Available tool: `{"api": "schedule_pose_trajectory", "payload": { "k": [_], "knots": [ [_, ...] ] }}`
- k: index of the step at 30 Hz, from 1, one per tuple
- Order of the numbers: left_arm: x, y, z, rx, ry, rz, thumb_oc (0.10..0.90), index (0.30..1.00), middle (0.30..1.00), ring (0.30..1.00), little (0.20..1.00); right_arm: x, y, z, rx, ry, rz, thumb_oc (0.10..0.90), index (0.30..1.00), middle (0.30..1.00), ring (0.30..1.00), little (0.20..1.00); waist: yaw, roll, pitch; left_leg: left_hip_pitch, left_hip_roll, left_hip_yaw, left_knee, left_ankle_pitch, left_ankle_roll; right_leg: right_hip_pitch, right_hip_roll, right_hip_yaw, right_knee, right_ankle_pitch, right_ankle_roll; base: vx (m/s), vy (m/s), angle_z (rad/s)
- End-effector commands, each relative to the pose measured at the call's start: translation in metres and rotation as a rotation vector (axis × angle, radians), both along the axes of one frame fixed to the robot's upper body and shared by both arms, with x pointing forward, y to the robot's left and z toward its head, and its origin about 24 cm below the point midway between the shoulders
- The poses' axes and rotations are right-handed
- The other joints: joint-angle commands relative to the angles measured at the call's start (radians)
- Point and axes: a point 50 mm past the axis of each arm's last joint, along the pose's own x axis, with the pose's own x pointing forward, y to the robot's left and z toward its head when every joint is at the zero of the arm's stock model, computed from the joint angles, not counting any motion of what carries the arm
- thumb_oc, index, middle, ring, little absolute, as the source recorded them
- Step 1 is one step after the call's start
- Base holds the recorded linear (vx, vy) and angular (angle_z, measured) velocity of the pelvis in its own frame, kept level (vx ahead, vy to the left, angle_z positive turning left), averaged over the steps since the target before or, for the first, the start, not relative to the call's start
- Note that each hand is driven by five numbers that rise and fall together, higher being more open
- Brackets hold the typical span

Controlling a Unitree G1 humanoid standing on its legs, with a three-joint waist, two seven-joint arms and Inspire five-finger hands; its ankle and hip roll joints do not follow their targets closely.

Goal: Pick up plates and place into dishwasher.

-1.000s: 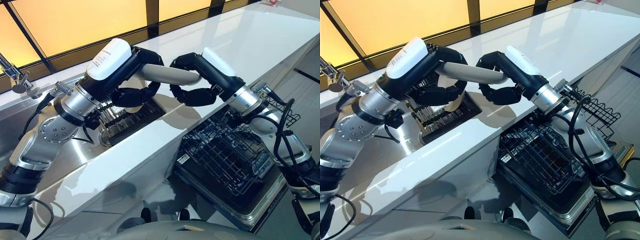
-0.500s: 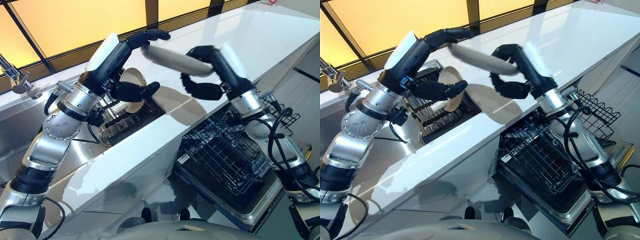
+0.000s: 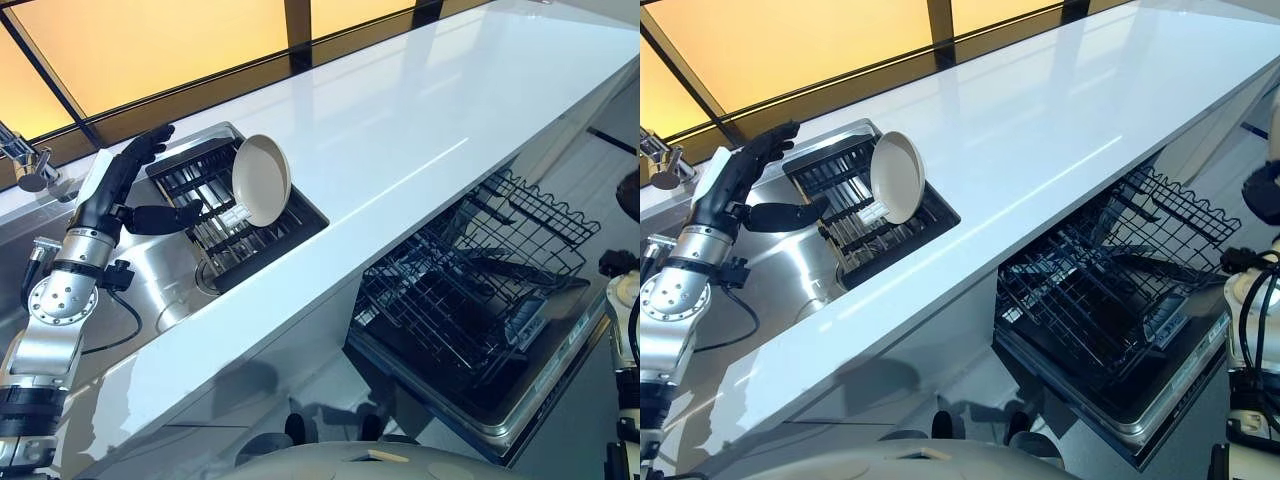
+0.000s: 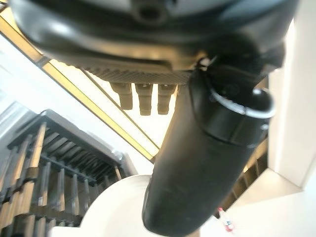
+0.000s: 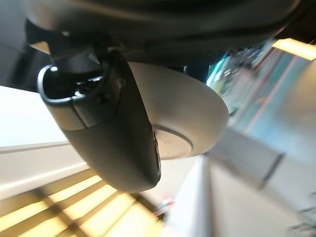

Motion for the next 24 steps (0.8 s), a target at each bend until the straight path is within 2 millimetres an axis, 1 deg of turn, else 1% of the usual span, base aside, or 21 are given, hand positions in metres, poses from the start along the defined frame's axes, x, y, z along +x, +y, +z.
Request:
{"api": "schedule_pose_trajectory", "payload": {
  "k": [1, 3, 4, 5, 7, 9, 12, 13, 16, 20, 24],
  "knots": [
    [0.003, 0.004, 0.049, -0.038, -0.252, 0.004, 0.8, 0.9, 0.9, 0.9, 0.9, 0.007, 0.004, 0.064, -0.2, -0.162, 0.057, 0.1, 0.3, 0.3, 0.3, 0.2, 0.001, 0.007, -0.063, 0.035, -0.022, 0.039, 0.006, -0.117, 0.006, 0.03, 0.056, -0.066, 0.082, -0.125, 0.015, 0.07, -0.079, 0.0],
    [0.001, 0.007, 0.048, -0.064, -0.251, 0.01, 0.8, 0.9, 0.9, 0.9, 0.9, 0.007, 0.001, 0.056, -0.193, -0.088, 0.078, 0.1, 0.3, 0.3, 0.3, 0.2, -0.003, 0.008, -0.055, 0.035, -0.019, 0.04, 0.008, -0.113, 0.005, 0.025, 0.056, -0.066, 0.096, -0.132, 0.012, 0.07, -0.098, 0.0],
    [0.0, 0.007, 0.047, -0.08, -0.253, 0.012, 0.8, 0.9, 0.9, 0.9, 0.9, 0.007, -0.001, 0.048, -0.189, -0.031, 0.098, 0.1, 0.3, 0.3, 0.3, 0.2, -0.007, 0.011, -0.046, 0.032, -0.016, 0.039, 0.012, -0.111, 0.003, 0.017, 0.057, -0.066, 0.11, -0.138, 0.008, 0.06, -0.087, 0.0],
    [0.0, 0.008, 0.047, -0.082, -0.253, 0.012, 0.8, 0.9, 0.9, 0.9, 0.9, 0.007, -0.001, 0.047, -0.189, -0.026, 0.101, 0.1, 0.3, 0.3, 0.3, 0.2, -0.008, 0.011, -0.045, 0.032, -0.015, 0.038, 0.012, -0.11, 0.003, 0.016, 0.056, -0.066, 0.112, -0.139, 0.008, 0.06, -0.104, 0.0],
    [0.0, 0.008, 0.047, -0.118, -0.262, 0.001, 0.8, 0.9, 0.9, 0.9, 0.9, 0.006, -0.005, 0.041, -0.174, 0.035, 0.126, 0.1, 0.3, 0.3, 0.3, 0.2, -0.016, 0.013, -0.025, 0.02, -0.011, 0.033, 0.029, -0.109, -0.001, 0.001, 0.056, -0.057, 0.136, -0.148, -0.001, 0.05, -0.107, -0.01],
    [0.001, 0.005, 0.047, -0.144, -0.275, -0.019, 0.8, 0.9, 0.9, 0.9, 0.9, 0.008, -0.008, 0.038, -0.162, 0.072, 0.141, 0.1, 0.3, 0.3, 0.3, 0.2, -0.021, 0.016, -0.006, -0.001, -0.008, 0.026, 0.053, -0.11, -0.006, -0.018, 0.055, -0.051, 0.159, -0.157, -0.009, 0.01, -0.113, 0.01],
    [0.007, -0.002, 0.051, -0.17, -0.296, -0.054, 0.8, 0.9, 0.9, 0.9, 0.9, 0.014, -0.011, 0.04, -0.115, 0.106, 0.177, 0.1, 0.3, 0.3, 0.3, 0.2, -0.022, 0.021, 0.029, -0.046, -0.004, 0.016, 0.092, -0.11, -0.015, -0.056, 0.053, -0.051, 0.197, -0.17, -0.022, -0.03, -0.128, 0.03],
    [0.01, -0.005, 0.054, -0.173, -0.305, -0.07, 0.8, 0.9, 0.9, 0.9, 0.9, 0.018, -0.012, 0.042, -0.095, 0.117, 0.193, 0.1, 0.3, 0.3, 0.3, 0.2, -0.02, 0.022, 0.05, -0.068, -0.002, 0.012, 0.107, -0.108, -0.02, -0.074, 0.052, -0.054, 0.213, -0.174, -0.027, -0.06, -0.145, 0.07],
    [0.014, -0.01, 0.067, -0.171, -0.341, -0.103, 0.8, 0.9, 0.9, 0.9, 0.9, 0.029, -0.014, 0.05, -0.042, 0.159, 0.233, 0.1, 0.3, 0.3, 0.3, 0.2, -0.014, 0.023, 0.104, -0.128, 0.003, 0.005, 0.141, -0.1, -0.033, -0.117, 0.05, -0.065, 0.239, -0.181, -0.04, -0.13, -0.161, 0.19],
    [0.016, -0.012, 0.079, -0.153, -0.368, -0.139, 0.8, 0.9, 0.9, 0.9, 0.9, 0.04, -0.016, 0.054, 0.0, 0.264, 0.267, 0.1, 0.3, 0.3, 0.3, 0.2, 0.0, 0.022, 0.158, -0.182, 0.01, -0.001, 0.163, -0.085, -0.046, -0.149, 0.053, -0.078, 0.248, -0.182, -0.053, -0.1, -0.161, 0.12],
    [0.017, -0.015, 0.09, -0.13, -0.384, -0.174, 0.8, 0.9, 0.9, 0.9, 0.9, 0.053, -0.01, 0.062, -0.01, 0.304, 0.323, 0.1, 0.3, 0.3, 0.3, 0.2, 0.015, 0.024, 0.201, -0.219, 0.022, -0.004, 0.177, -0.072, -0.058, -0.17, 0.058, -0.09, 0.251, -0.18, -0.062, -0.04, -0.135, 0.09]
  ]
}}
